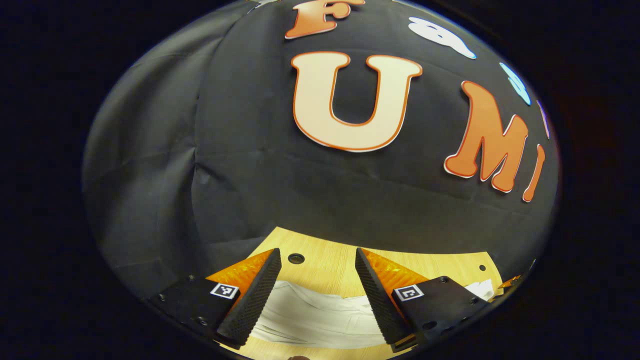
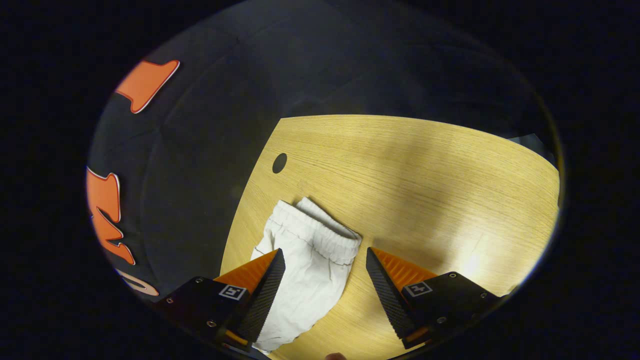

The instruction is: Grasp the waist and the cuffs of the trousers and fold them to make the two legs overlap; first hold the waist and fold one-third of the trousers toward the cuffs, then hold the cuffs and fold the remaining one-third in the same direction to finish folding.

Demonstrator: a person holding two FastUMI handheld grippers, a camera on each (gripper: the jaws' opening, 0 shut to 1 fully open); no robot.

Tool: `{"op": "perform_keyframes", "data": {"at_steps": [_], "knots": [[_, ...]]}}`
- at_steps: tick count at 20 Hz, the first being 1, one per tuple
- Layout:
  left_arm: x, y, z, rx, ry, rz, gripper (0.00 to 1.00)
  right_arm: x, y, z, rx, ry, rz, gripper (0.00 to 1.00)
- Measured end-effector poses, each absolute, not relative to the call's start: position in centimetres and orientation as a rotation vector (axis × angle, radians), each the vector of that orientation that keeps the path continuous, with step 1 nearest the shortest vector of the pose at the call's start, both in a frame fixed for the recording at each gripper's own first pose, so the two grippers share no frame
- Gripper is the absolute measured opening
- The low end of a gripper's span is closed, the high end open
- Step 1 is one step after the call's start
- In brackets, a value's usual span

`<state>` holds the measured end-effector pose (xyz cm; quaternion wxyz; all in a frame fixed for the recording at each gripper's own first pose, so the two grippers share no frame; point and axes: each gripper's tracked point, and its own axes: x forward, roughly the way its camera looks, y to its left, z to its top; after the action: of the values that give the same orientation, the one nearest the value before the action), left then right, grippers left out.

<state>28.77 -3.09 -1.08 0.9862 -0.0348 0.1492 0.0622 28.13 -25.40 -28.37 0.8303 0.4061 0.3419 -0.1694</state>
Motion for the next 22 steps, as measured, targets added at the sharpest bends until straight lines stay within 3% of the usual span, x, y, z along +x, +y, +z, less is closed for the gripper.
{"op": "perform_keyframes", "data": {"at_steps": [7,11,15,16,20,22], "knots": [[24.7,-0.4,0.8,-0.093,0.257,0.186,0.97,30.0,-25.4,-30.2,0.875,0.735,-0.377,0.98],[23.6,1.0,1.1,-0.081,0.258,0.222,0.97,30.9,-25.4,-30.8,0.882,0.731,-0.393,0.93],[23.2,1.8,0.3,-0.091,0.278,0.247,0.97,30.5,-26.2,-31.2,0.895,0.731,-0.411,0.71],[23.1,1.9,0.1,-0.085,0.284,0.250,0.97,30.2,-26.4,-31.5,0.892,0.739,-0.422,0.52],[23.0,2.5,0.3,-0.066,0.284,0.257,0.97,30.8,-26.7,-32.1,0.856,0.735,-0.453,0.19],[23.1,2.7,0.3,-0.069,0.285,0.253,0.97,30.7,-26.7,-32.0,0.849,0.738,-0.487,0.09]]}}
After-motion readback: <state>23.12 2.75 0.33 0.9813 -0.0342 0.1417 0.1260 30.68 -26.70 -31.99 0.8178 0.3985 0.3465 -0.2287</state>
